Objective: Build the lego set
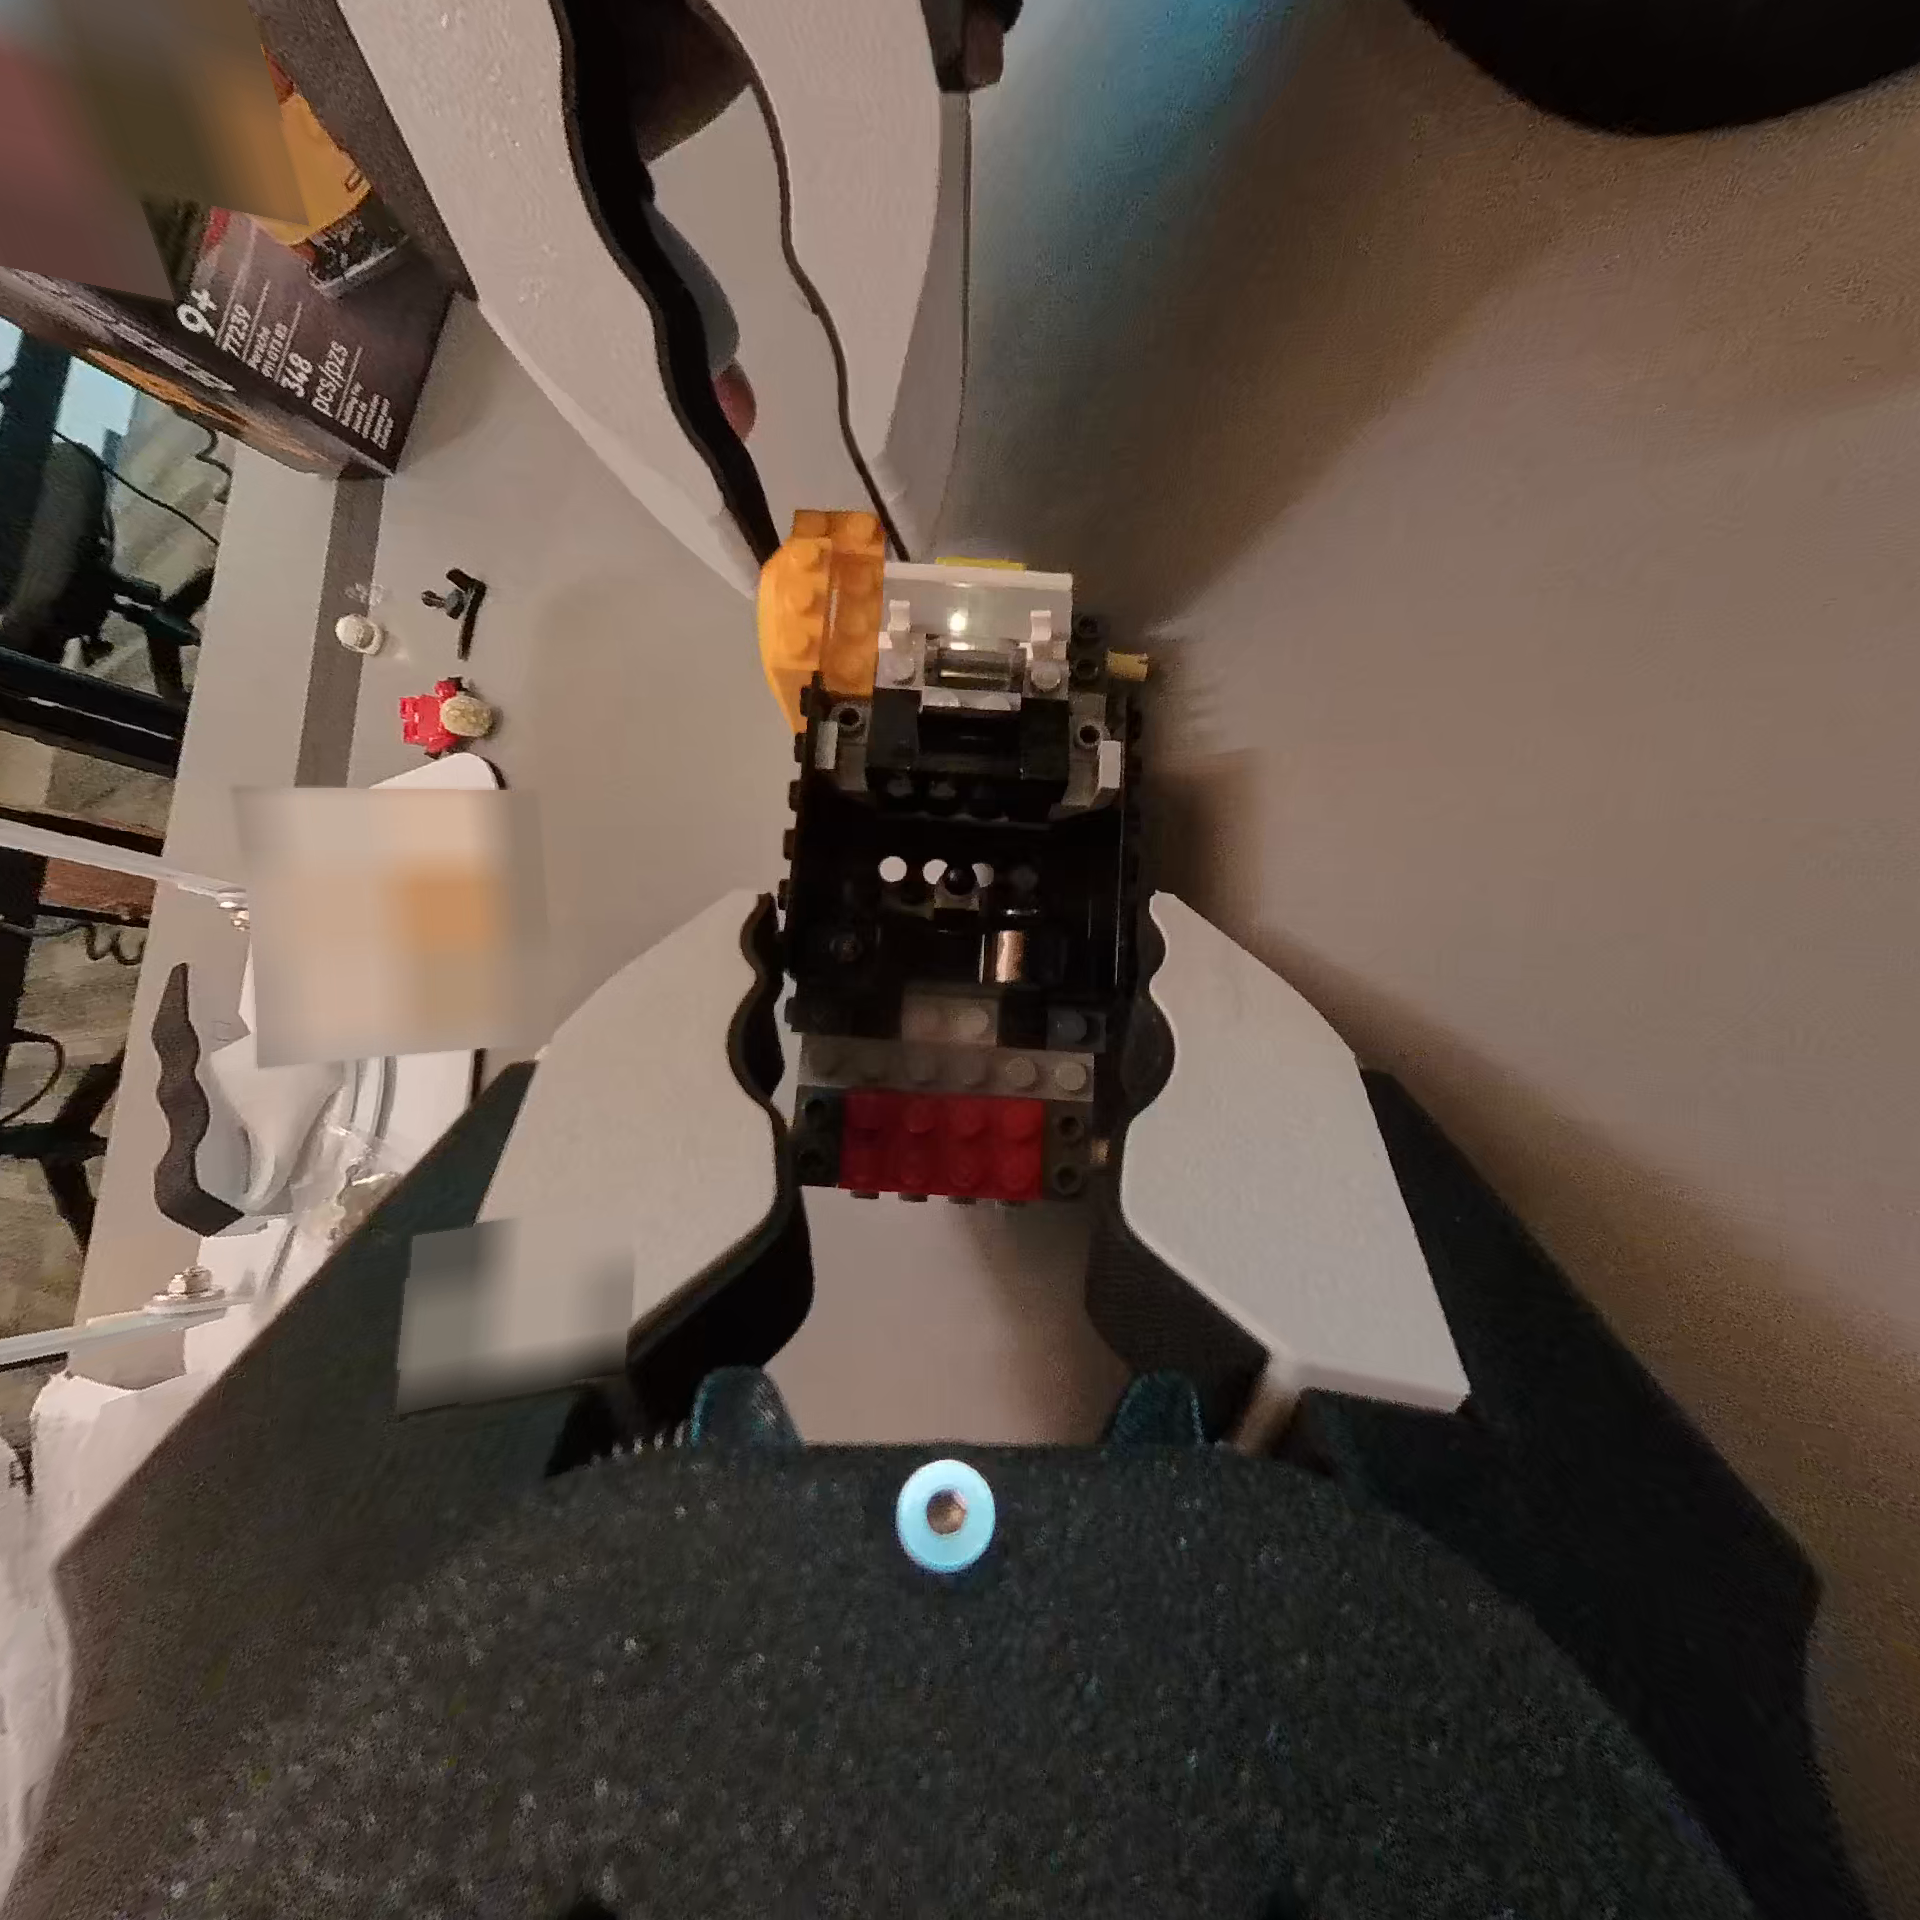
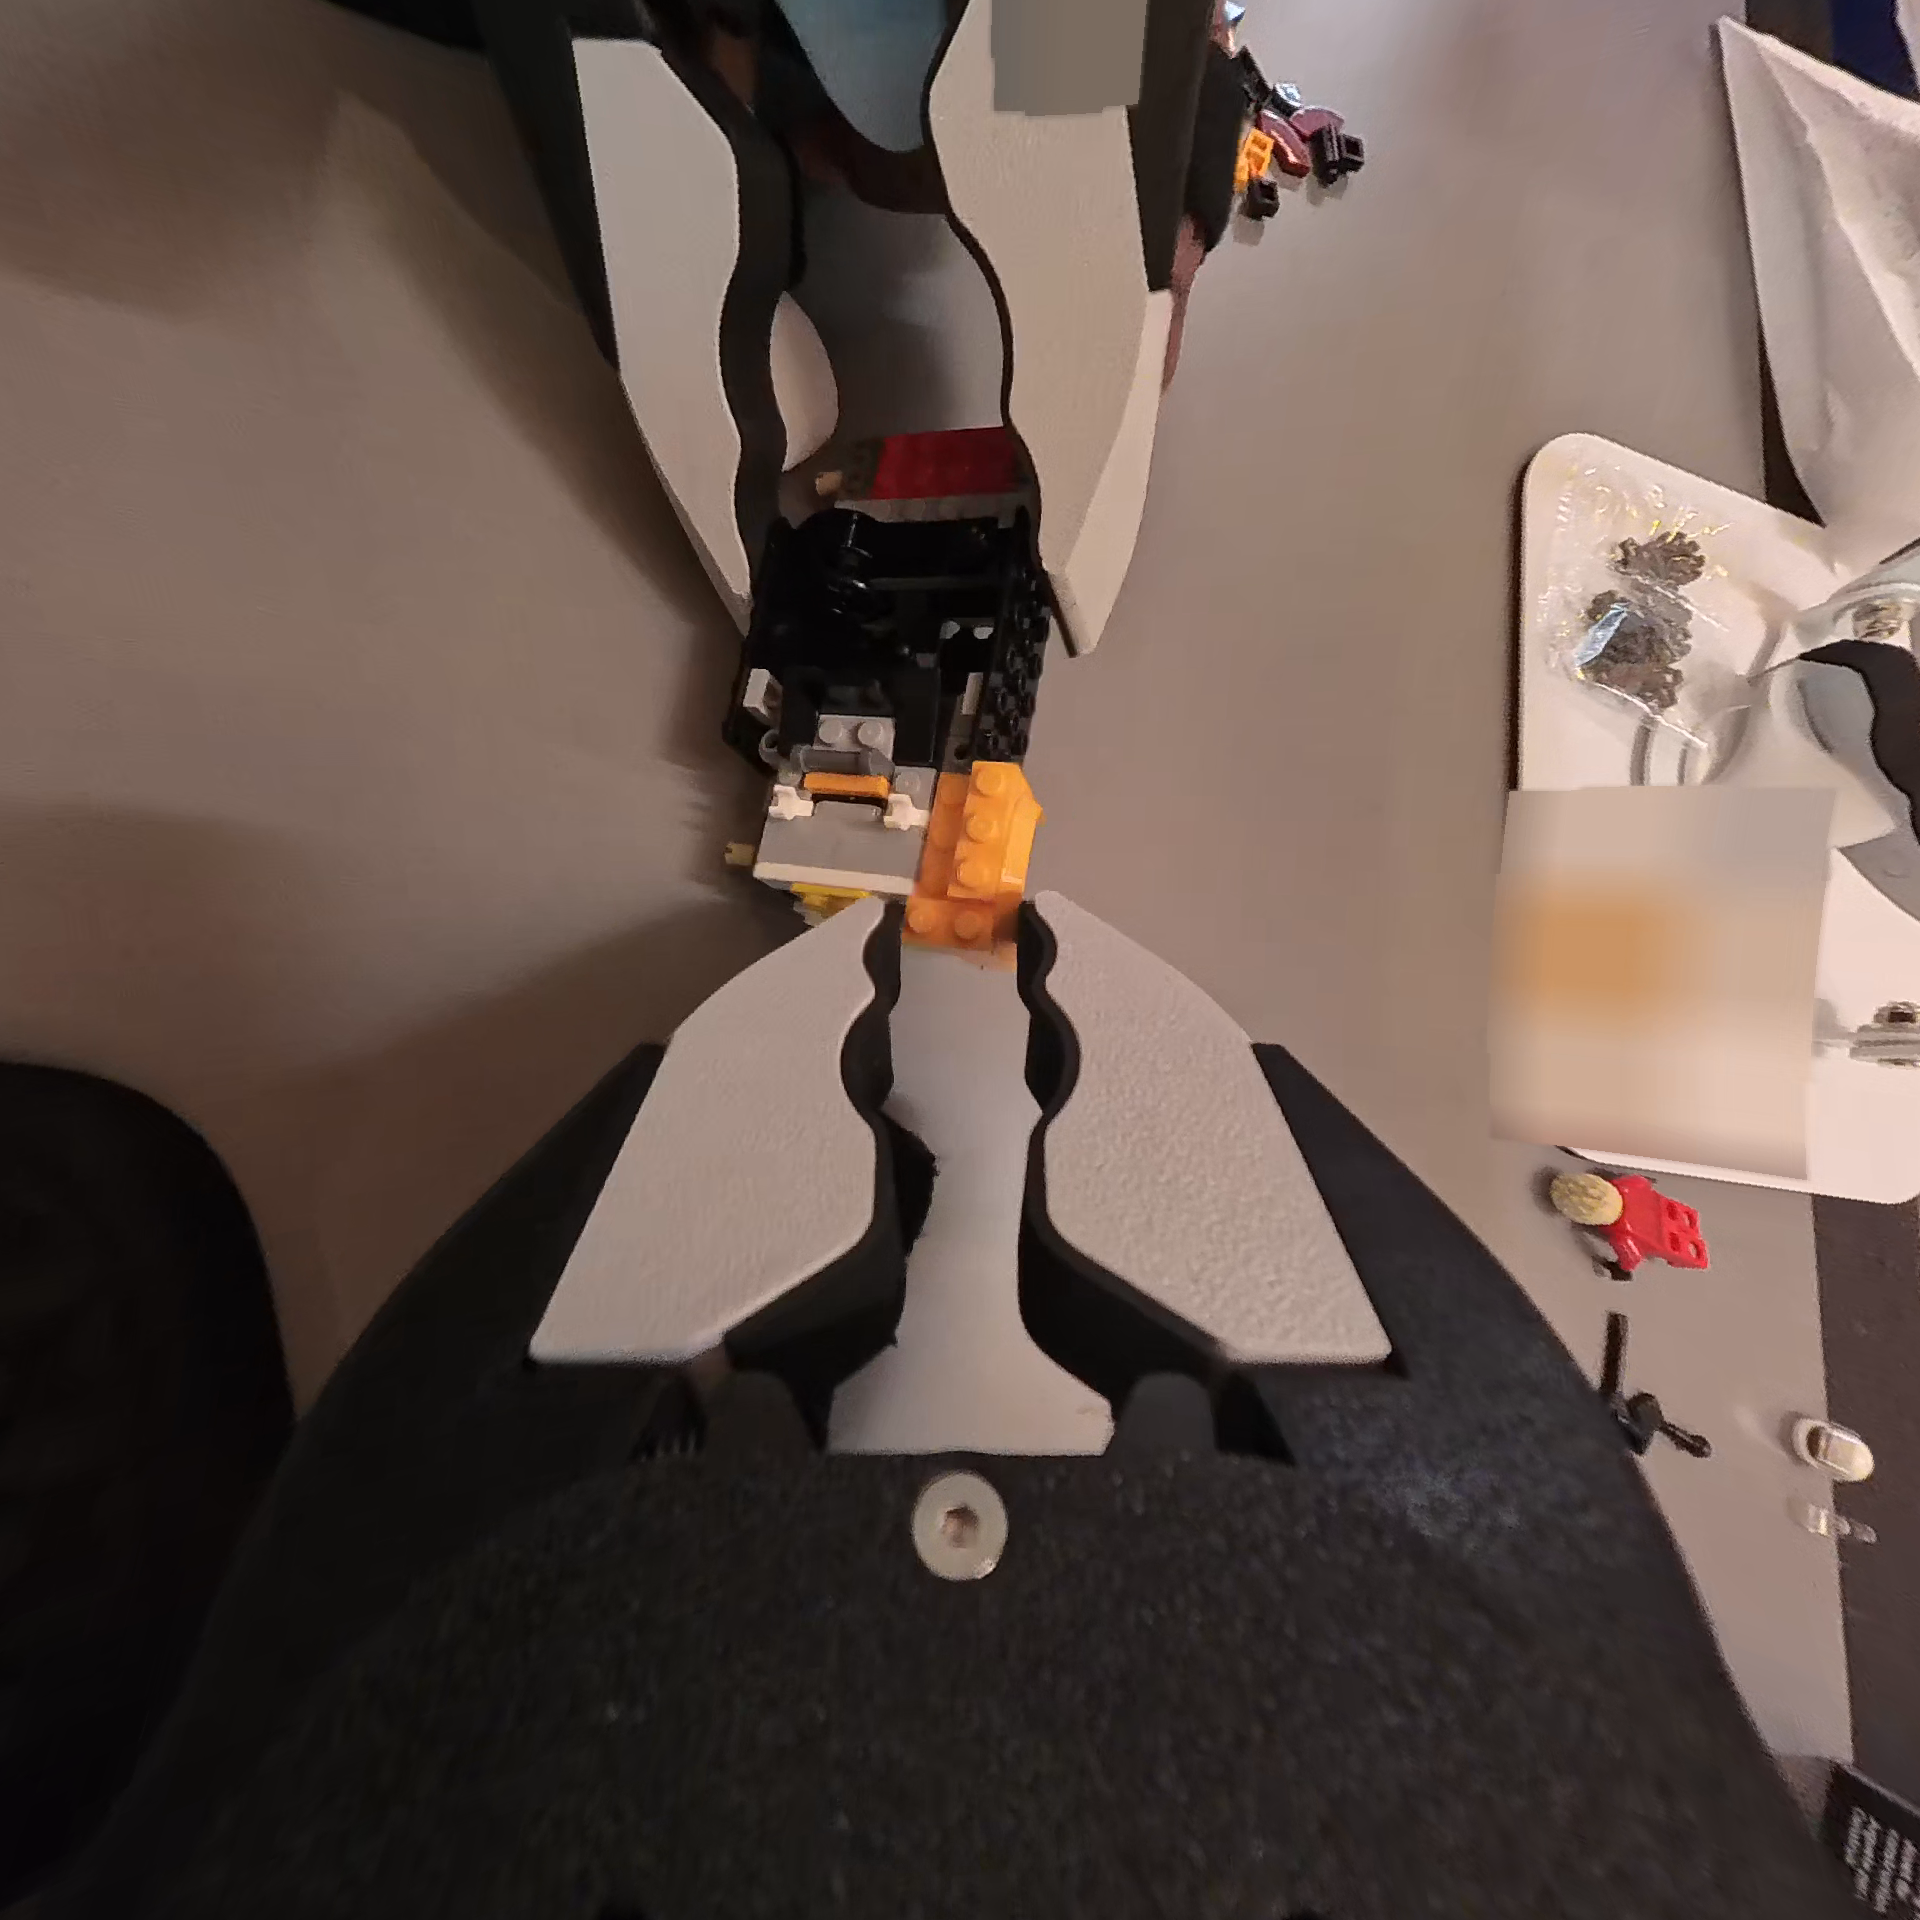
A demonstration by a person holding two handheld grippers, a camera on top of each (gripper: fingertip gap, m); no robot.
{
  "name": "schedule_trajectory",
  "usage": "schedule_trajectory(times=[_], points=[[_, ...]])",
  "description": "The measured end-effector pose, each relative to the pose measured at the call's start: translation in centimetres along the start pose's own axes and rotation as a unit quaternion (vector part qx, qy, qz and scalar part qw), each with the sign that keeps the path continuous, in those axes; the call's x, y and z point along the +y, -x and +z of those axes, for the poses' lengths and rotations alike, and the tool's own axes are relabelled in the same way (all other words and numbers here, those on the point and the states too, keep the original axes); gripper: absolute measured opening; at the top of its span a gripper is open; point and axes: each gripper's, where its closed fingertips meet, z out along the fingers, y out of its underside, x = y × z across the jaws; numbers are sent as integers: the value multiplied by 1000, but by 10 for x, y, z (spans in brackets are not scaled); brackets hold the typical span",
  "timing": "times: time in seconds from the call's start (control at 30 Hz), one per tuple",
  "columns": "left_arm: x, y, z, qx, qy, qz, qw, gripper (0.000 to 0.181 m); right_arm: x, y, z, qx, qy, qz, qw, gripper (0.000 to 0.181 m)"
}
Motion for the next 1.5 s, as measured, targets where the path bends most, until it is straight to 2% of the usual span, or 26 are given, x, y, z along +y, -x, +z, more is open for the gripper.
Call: schedule_trajectory(times=[0.3,0.8,1.03,1.3,1.5], points=[[-4,1,-1,-23,-9,43,999,64,1,4,0,-13,-1,2,1000,24],[-5,3,-1,-34,-10,65,997,64,-8,8,-3,-33,-22,12,999,27],[-6,4,-2,-42,-10,79,996,64,-13,4,-2,-50,-39,70,996,15],[-5,3,-3,-40,-12,84,996,64,-13,3,0,-44,6,68,997,12],[-3,2,-3,-22,-7,51,998,64,-13,0,3,-52,39,74,995,13]])
